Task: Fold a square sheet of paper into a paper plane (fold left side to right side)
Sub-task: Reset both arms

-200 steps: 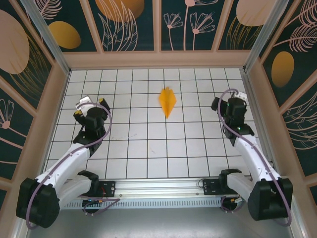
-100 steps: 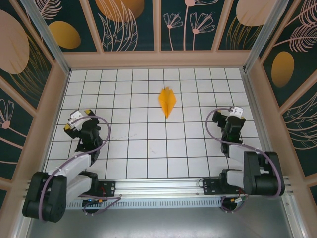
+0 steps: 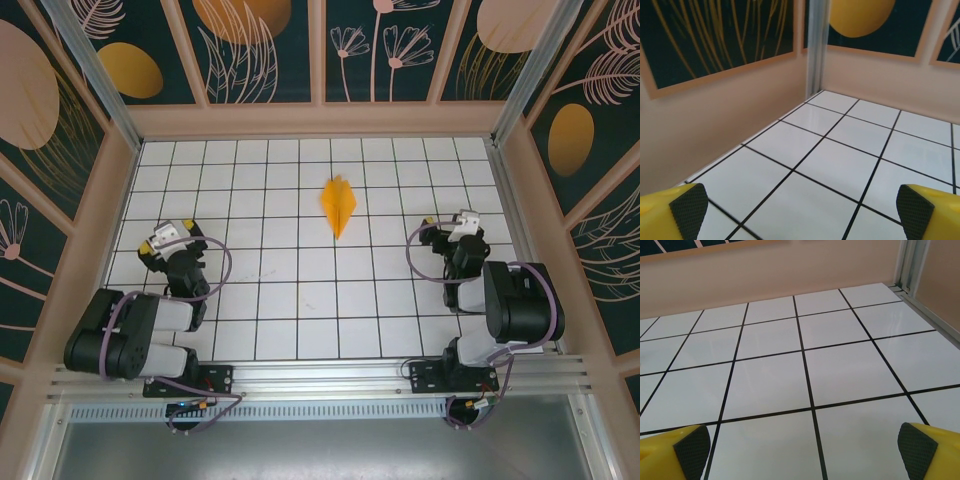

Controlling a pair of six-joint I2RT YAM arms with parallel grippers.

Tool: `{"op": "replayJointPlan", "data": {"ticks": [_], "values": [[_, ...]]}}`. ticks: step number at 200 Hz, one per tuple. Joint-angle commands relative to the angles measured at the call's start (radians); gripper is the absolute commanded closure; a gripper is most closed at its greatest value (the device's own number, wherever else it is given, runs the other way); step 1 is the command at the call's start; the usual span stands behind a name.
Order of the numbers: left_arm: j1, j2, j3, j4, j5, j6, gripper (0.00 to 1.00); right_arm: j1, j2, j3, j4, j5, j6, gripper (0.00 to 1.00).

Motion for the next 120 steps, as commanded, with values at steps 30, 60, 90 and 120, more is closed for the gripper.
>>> {"op": "replayJointPlan", "data": {"ticks": [30, 60, 90, 120], "values": [[0.021, 0.039, 0.016, 0.12, 0.205, 0.072, 0.02, -0.009, 0.003, 0.015, 0.061, -0.052, 0.011, 0.01], [0.064, 0.136, 0.003, 0.252, 0.298, 0.063, 0.01, -0.009, 0.003, 0.015, 0.06, -0.052, 0.009, 0.01], [0.084, 0.115, 0.061, 0.099, 0.318, 0.031, 0.01, -0.003, 0.002, 0.015, 0.059, -0.04, 0.005, 0.01], [0.088, 0.105, 0.065, 0.073, 0.324, 0.028, 0.02, 0.003, 0.003, 0.016, 0.059, -0.029, 0.001, 0.01]]}}
